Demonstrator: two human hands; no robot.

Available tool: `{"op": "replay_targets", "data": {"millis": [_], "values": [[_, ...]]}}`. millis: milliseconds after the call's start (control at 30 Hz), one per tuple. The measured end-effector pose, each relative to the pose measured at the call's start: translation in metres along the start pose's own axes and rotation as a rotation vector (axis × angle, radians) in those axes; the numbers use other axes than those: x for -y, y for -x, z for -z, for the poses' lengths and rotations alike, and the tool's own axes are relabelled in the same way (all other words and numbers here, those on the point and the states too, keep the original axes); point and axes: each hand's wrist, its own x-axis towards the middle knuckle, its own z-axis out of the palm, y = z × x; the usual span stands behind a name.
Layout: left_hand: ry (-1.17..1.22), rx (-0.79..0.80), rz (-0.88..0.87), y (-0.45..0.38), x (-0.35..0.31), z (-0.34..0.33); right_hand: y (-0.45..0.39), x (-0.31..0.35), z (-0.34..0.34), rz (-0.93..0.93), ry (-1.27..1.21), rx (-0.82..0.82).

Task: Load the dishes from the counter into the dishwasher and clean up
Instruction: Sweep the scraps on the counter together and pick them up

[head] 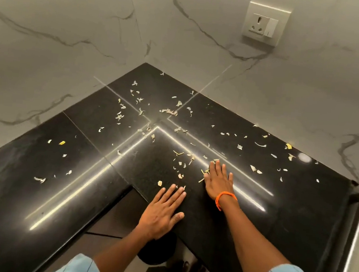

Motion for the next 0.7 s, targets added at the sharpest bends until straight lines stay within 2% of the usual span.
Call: {"op": "replay_targets", "data": {"millis": [167, 300, 467, 567, 700], "values": [[0.07, 0.031, 0.109, -0.004, -0.002, 0.008, 0.025, -0.03, 0.005, -0.107, -0.129, -0.237], [0.074, 0.051, 0.121, -0.019, 0.002, 0.007, 0.072, -0.077, -0.017, -0.195, -0.034, -0.276], [0.065, 0.054, 0.121, -0.086, 0.019, 0.033, 0.093, -0.11, -0.012, -0.275, 0.053, -0.31], [0.095, 0.046, 0.151, -0.114, 0.014, 0.041, 0.098, -0.108, -0.015, -0.285, 0.093, -0.332], [0.16, -0.059, 0.182, -0.114, 0.008, 0.047, 0.087, -0.081, -0.023, -0.242, 0.133, -0.313]]}}
